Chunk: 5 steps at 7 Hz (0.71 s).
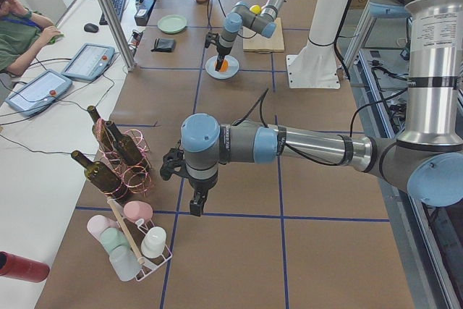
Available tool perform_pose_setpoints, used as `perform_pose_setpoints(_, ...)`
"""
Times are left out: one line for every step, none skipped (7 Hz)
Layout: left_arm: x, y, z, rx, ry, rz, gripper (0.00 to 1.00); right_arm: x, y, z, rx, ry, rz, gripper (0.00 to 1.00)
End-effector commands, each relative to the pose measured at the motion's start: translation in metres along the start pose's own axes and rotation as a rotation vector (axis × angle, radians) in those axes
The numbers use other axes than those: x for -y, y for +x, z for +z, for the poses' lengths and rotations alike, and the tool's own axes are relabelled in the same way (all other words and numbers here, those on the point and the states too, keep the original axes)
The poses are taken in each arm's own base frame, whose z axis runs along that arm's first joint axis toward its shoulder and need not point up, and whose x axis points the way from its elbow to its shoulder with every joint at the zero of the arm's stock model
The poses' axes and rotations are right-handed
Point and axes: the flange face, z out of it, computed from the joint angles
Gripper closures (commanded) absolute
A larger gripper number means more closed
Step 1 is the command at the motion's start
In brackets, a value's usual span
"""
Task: Pick orange to plate
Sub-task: 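Carry the orange with the right gripper over the plate and lower it, then open the right gripper and withdraw the right arm away from the plate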
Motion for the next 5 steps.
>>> perform_pose_setpoints(0.001, 0.001, -0.001, 0.002, 0.002, 0.003, 0.00, 0.037, 0.027, -0.051, 0.026, -0.050, -0.032, 0.00)
perform_pose_setpoints(0.002, 0.006, -0.008, 0.006, 0.011, 0.014, 0.00, 0.060, 0.080, -0.081, 0.038, -0.070, -0.114, 0.00)
perform_pose_setpoints(-0.001, 0.001, -0.001, 0.002, -0.004, 0.001, 0.00, 0.080, 0.159, -0.098, 0.079, -0.110, -0.212, 0.00)
perform_pose_setpoints(-0.004, -0.001, 0.002, -0.002, -0.013, -0.004, 0.00, 0.099, 0.245, -0.115, 0.113, -0.134, -0.295, 0.00)
perform_pose_setpoints(-0.006, -0.002, 0.004, -0.003, -0.018, -0.013, 0.00, 0.118, 0.321, -0.132, 0.125, -0.149, -0.381, 0.00)
